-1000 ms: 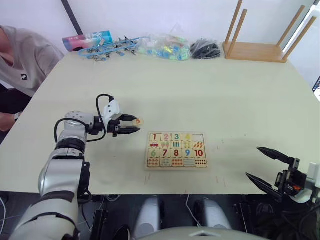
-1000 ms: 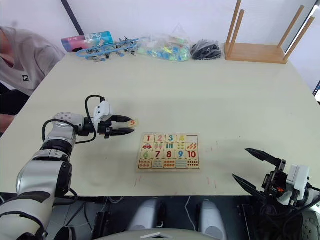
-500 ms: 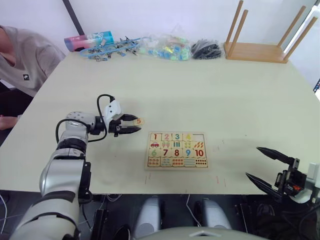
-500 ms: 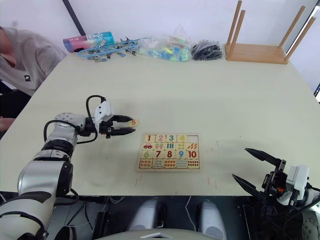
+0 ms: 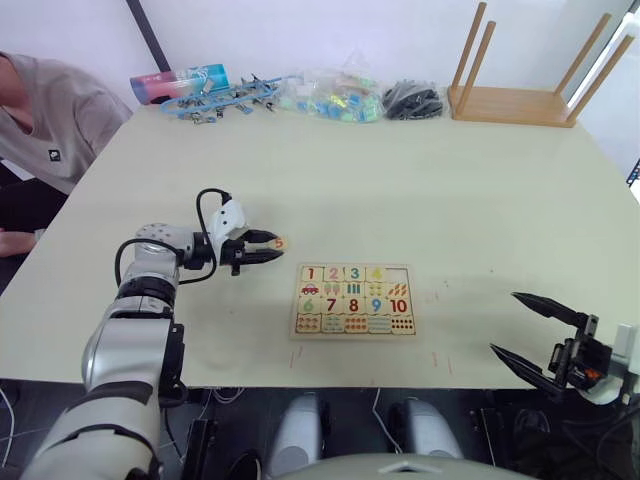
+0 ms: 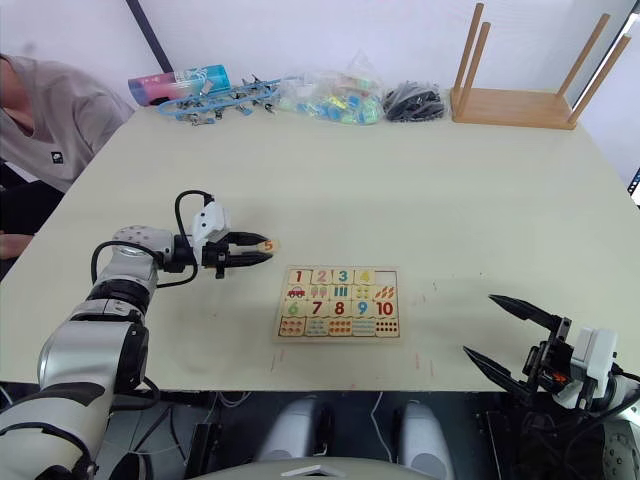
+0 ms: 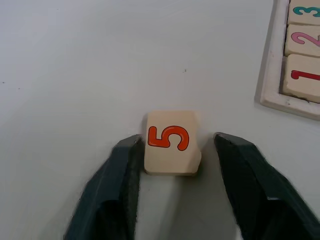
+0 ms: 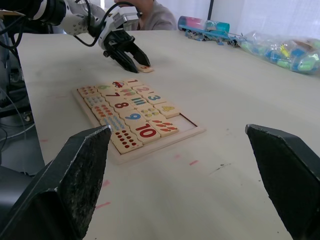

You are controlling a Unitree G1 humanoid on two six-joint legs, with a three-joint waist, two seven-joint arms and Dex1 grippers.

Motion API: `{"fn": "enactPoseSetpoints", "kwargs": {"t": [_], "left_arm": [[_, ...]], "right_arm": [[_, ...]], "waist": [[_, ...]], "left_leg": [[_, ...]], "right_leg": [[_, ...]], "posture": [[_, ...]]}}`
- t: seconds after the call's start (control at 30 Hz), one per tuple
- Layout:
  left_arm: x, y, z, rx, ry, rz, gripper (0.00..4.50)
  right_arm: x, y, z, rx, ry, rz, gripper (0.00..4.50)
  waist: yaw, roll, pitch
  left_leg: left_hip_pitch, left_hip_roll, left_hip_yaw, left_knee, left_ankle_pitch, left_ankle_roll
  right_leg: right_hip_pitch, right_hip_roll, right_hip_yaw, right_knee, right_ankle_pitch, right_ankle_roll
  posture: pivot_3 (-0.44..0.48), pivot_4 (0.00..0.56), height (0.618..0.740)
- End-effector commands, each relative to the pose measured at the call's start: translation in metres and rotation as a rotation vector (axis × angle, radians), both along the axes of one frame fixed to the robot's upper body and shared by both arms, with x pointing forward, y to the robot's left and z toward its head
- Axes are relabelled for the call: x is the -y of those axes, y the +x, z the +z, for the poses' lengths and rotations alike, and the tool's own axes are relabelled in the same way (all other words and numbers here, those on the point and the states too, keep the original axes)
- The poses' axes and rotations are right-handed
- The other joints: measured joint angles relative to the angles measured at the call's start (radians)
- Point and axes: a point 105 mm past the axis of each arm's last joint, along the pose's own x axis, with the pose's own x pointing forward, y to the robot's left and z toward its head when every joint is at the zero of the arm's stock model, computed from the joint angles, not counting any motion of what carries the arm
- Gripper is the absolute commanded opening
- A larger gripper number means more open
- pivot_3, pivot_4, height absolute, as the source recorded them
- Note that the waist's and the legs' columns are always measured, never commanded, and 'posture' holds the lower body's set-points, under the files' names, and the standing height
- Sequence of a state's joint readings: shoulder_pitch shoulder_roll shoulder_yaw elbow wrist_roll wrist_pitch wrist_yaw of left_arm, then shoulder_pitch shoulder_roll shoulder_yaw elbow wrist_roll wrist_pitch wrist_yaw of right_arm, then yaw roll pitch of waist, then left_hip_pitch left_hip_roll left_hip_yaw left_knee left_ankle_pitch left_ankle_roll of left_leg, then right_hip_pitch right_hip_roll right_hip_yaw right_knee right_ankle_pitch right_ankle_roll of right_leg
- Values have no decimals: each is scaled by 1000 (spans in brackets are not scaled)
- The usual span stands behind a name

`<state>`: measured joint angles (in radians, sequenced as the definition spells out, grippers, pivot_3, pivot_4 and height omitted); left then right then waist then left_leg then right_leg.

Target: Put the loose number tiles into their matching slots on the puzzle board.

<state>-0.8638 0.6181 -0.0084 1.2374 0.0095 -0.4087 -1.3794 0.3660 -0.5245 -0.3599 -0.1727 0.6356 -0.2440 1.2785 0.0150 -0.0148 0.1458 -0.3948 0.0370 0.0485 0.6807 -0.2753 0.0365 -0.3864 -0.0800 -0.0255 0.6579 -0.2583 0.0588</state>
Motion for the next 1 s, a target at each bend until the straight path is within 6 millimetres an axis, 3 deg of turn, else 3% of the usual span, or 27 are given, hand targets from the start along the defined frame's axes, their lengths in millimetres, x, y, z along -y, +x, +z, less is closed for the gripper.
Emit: {"fn": "enactPoseSetpoints", "kwargs": {"t": [0.03, 0.47, 0.63, 0.83, 1.0], "left_arm": [[-4, -7, -14, -69, 35, -1, 1006], [-13, -10, -1, -43, 48, -32, 1006], [-17, -10, 23, 18, 75, -96, 1006], [-5, -13, 45, 42, 70, -195, 1006], [24, -14, 57, 64, 68, -273, 1006]], "right_arm": [[0, -1, 2, 16, 5, -4, 4500], [-3, -1, 9, 37, 39, 24, 4500], [-2, -2, 11, 27, 53, 52, 4500], [-6, -3, 11, 6, 80, 98, 4500], [-9, 0, 10, -7, 88, 120, 4500]], "waist": [[0, 0, 0], [-6, 0, 0], [-6, -2, 1], [2, -3, 2], [0, -3, 2]], "left_leg": [[0, 0, 0, 0, 0, 0], [0, 0, 0, 0, 0, 0], [-1, 1, 0, 0, 0, 0], [-3, 0, -1, 1, 0, 0], [-3, 1, -1, 1, 0, 0]], "right_leg": [[0, 0, 0, 0, 0, 0], [0, 1, 0, -1, 0, 0], [-1, 1, 0, -1, 0, 0], [-1, 0, -1, -1, 0, 0], [-1, 0, -1, -1, 0, 0]], "posture": [[0, 150, 737], [0, 150, 737], [0, 150, 737], [0, 150, 737], [0, 150, 737]]}}
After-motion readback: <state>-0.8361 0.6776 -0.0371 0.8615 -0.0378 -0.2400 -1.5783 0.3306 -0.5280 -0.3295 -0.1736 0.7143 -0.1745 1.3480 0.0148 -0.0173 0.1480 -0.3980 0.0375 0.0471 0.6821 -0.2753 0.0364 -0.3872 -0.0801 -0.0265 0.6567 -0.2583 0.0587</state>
